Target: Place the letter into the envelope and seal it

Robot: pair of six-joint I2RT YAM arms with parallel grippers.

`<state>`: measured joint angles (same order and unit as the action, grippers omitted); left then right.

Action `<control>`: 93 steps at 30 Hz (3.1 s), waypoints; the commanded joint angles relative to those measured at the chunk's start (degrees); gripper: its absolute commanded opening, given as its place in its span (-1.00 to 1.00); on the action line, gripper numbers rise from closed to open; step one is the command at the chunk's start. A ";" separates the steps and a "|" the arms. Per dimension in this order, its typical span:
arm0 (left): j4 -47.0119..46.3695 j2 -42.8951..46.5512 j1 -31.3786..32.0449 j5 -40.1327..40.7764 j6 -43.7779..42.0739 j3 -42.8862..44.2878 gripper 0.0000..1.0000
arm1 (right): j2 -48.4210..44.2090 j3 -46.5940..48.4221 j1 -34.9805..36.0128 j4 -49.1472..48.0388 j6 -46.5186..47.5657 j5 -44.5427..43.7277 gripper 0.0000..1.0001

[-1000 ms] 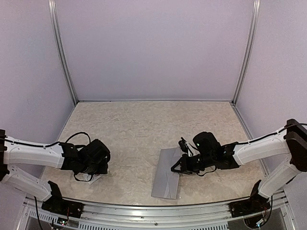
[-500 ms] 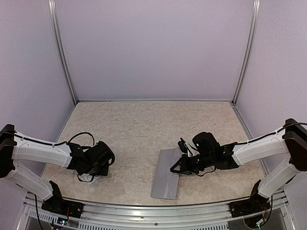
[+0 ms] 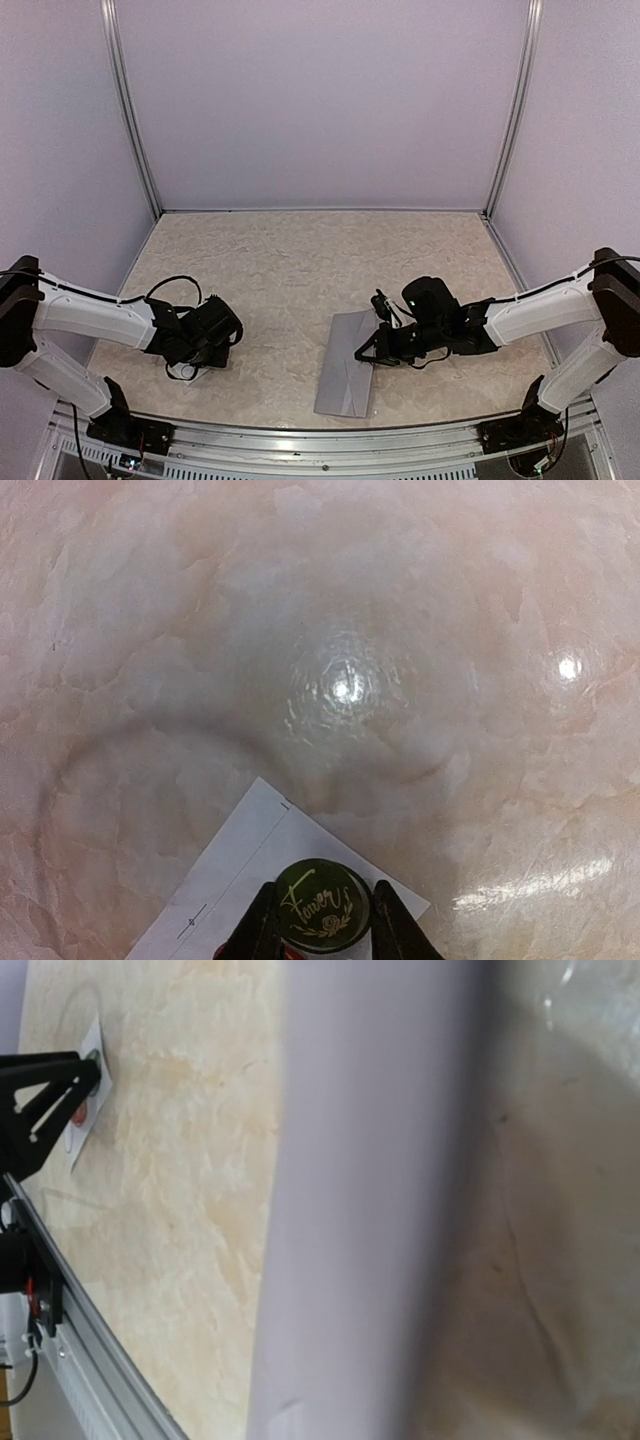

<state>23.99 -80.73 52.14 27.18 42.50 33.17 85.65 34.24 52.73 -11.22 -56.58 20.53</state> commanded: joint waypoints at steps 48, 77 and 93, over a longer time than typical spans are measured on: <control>0.54 19.30 -1.17 -8.38 -0.05 1.53 -1.00 | -2.71 -1.79 -0.08 -1.43 1.53 0.93 -1.00; 4.09 5.30 -4.98 -4.82 -1.90 2.89 -0.09 | -1.62 0.04 -0.08 4.21 3.32 -0.61 -1.00; 1.50 -0.21 -5.12 -4.57 -3.36 2.16 -0.33 | -1.37 -0.40 -0.05 3.01 2.80 -0.10 -1.00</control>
<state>26.76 -79.55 47.55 22.41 39.90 36.01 84.12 34.63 52.73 -7.44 -53.67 20.73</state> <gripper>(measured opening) 0.352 0.006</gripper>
